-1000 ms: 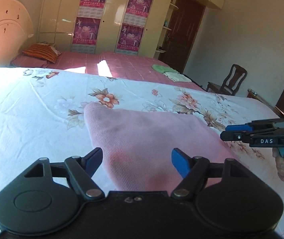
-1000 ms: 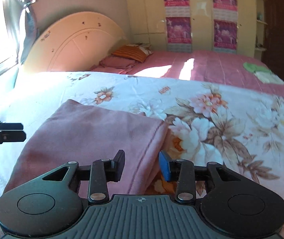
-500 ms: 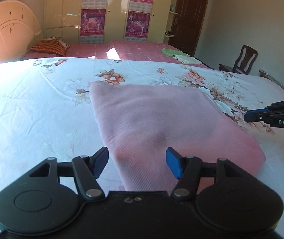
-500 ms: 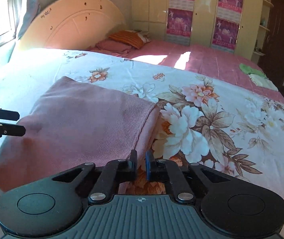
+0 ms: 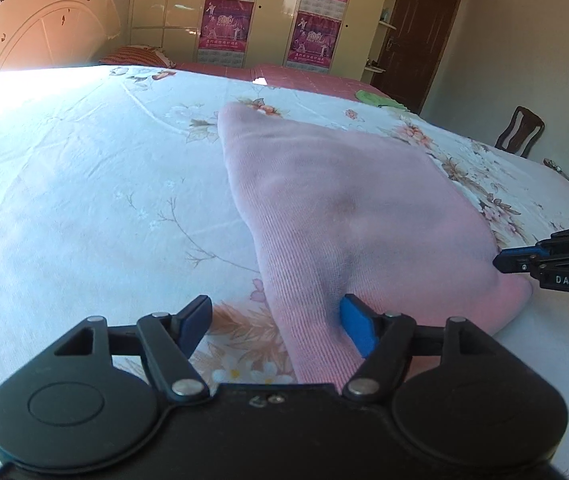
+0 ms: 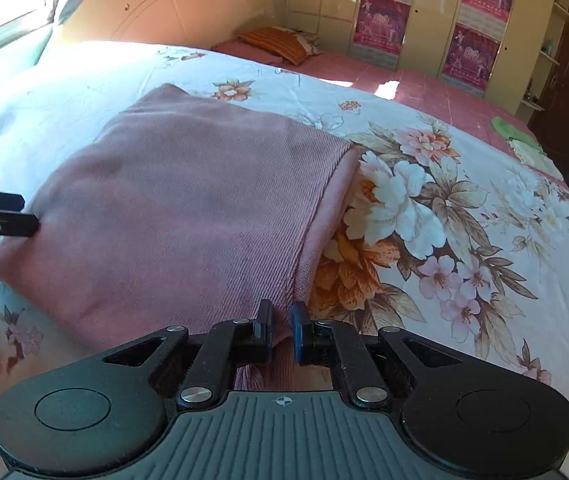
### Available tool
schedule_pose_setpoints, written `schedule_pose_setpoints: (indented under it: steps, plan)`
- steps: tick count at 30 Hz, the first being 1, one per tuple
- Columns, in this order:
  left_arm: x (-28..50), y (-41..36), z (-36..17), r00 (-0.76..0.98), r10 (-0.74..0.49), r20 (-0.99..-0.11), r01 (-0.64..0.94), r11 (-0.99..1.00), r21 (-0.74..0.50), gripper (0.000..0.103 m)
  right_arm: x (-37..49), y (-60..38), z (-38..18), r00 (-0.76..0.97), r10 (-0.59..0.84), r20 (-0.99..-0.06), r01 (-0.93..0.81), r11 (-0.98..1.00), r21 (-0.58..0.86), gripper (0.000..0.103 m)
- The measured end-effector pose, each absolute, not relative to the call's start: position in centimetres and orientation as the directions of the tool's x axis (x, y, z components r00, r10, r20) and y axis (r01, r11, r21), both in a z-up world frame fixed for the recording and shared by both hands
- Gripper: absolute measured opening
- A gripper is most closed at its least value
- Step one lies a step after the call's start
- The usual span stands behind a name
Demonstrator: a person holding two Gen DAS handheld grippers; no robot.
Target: Fold small clothes
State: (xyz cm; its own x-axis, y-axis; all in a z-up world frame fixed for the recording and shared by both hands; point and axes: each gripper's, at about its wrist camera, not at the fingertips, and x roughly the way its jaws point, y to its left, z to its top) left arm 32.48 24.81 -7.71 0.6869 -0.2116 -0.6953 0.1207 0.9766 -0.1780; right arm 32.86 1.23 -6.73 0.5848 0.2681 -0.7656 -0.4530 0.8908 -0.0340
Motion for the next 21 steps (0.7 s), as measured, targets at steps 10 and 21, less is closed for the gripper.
schedule_pose_setpoints:
  steps: [10, 21]
  plan:
    - [29.6, 24.4, -6.6, 0.711, -0.14, -0.69, 0.064, 0.989, -0.135, 0.074, 31.8, -0.9, -5.7, 0.641, 0.233, -0.731, -0.372, 0.928, -0.03, 0.032]
    - [27.1, 24.8, -6.6, 0.692, -0.082, -0.717, -0.02, 0.991, -0.133, 0.073, 30.7, -0.8, -6.3, 0.56, 0.391, -0.731, -0.384, 0.904, 0.189, 0.004]
